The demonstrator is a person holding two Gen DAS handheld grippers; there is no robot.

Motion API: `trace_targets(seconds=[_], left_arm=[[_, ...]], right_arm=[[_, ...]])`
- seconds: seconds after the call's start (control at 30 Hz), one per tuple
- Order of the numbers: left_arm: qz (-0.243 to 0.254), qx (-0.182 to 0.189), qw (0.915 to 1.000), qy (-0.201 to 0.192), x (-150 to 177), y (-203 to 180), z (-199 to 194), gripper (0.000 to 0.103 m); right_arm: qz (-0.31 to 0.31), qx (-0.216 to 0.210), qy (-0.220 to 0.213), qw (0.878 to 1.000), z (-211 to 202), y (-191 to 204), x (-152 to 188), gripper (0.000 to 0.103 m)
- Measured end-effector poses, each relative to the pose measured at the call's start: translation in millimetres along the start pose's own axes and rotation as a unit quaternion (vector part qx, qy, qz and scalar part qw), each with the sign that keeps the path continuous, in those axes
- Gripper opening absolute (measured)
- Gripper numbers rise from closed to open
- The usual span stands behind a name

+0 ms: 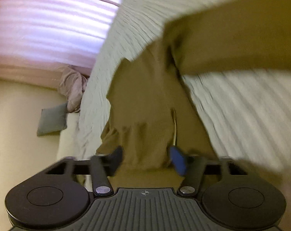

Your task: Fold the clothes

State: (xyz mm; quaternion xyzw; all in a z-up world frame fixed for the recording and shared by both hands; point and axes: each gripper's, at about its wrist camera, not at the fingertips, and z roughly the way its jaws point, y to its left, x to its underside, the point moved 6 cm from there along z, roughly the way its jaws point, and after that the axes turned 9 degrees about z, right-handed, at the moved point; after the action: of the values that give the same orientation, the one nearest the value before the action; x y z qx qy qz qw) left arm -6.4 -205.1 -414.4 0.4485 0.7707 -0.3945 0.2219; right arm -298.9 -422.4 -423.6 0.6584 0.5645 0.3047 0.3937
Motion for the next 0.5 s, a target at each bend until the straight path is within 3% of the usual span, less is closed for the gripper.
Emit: trace_targets(seconds=[0.13, 0.2, 0.23, 0.33, 0.43, 0.5], left_arm=[[-0.021, -0.001, 0.9998, -0.003, 4, 11, 5, 0.015], [-0.026, 0.0, 0.9996, -0.004, 7, 14, 8, 0.014], [-0.026, 0.0, 0.9996, -0.005, 9, 15, 10, 0.014], [-0.024, -0.002, 0.9997, -0.005, 9, 18, 10, 0.013], [-0.016, -0.011, 0.9998, -0.006, 6, 22, 9, 0.013], [-0.011, -0.016, 0.9998, -0.006, 5, 24, 8, 0.013]], right_arm=[[-0.06, 0.027, -0.002, 0.998, 22, 14, -7, 0.051], [-0.09, 0.04, -0.003, 0.995, 33, 21, -11, 0.028], [-0.105, 0.047, -0.004, 0.993, 39, 25, -13, 0.004], [-0.157, 0.061, -0.012, 0.986, 52, 40, -19, 0.002], [-0.29, 0.009, -0.097, 0.952, 29, 108, -35, 0.002], [-0.336, -0.001, -0.166, 0.927, 3, 133, -51, 0.002]])
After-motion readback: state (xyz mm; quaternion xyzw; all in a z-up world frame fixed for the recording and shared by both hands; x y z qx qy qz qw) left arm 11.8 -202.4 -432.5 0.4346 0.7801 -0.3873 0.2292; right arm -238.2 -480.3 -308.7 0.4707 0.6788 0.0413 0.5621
